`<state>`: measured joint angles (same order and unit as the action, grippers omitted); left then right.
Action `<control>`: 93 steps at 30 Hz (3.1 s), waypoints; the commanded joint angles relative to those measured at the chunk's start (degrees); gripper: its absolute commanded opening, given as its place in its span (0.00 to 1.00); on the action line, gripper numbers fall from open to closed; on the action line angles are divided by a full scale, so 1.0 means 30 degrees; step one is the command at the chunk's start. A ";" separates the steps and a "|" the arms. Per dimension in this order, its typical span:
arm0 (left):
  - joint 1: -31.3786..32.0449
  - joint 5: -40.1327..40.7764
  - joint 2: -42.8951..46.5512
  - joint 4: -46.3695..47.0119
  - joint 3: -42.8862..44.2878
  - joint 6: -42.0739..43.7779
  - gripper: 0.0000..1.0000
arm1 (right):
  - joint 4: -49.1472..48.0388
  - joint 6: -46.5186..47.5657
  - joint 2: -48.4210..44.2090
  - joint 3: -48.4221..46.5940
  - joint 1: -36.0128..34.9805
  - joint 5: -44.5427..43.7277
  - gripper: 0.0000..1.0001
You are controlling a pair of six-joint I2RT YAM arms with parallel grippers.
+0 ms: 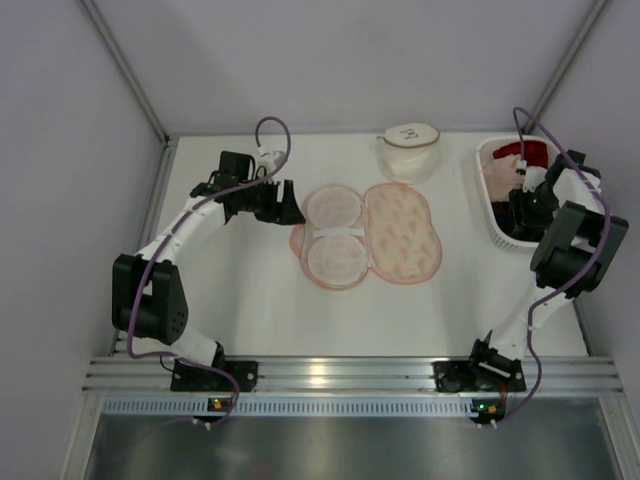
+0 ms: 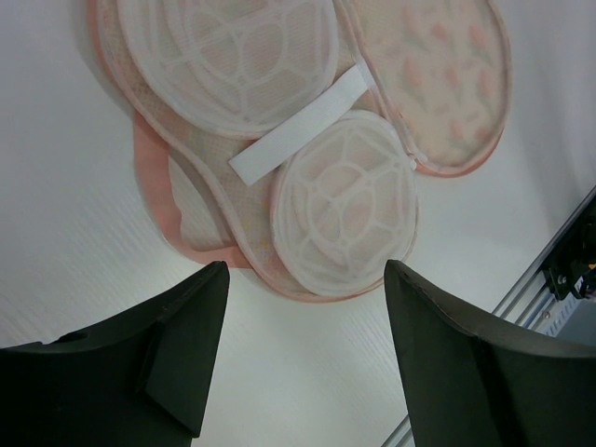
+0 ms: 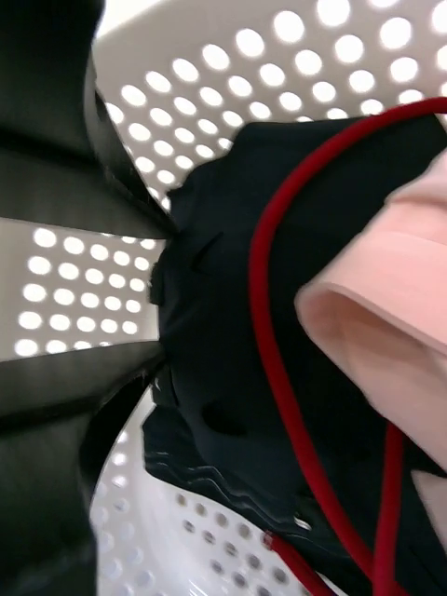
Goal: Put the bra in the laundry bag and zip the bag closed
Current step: Pick up the bra from the bin, then place the bra in the laundry bag.
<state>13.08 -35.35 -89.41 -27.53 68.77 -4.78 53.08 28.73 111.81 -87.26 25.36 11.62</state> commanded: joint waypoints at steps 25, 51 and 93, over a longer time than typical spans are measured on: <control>-0.0434 -0.0110 0.0534 0.0182 -0.0249 -0.0400 0.76 | 0.1056 -0.1109 -0.5423 -0.4778 0.2324 0.3743 0.00; -0.1518 -0.0257 0.1442 0.0211 0.0337 -0.1045 0.77 | -0.5060 -0.8810 -1.1867 -0.6830 0.2561 1.3820 0.00; -0.1958 0.1091 0.1355 0.0182 0.0074 -0.1016 0.78 | -1.4059 -1.8745 -0.9532 0.4395 -1.9353 -0.0532 0.00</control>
<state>7.55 -32.03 -85.76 -27.68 68.36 -7.60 17.54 -24.71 79.33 -68.12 -31.48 12.45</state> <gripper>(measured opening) 0.776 0.012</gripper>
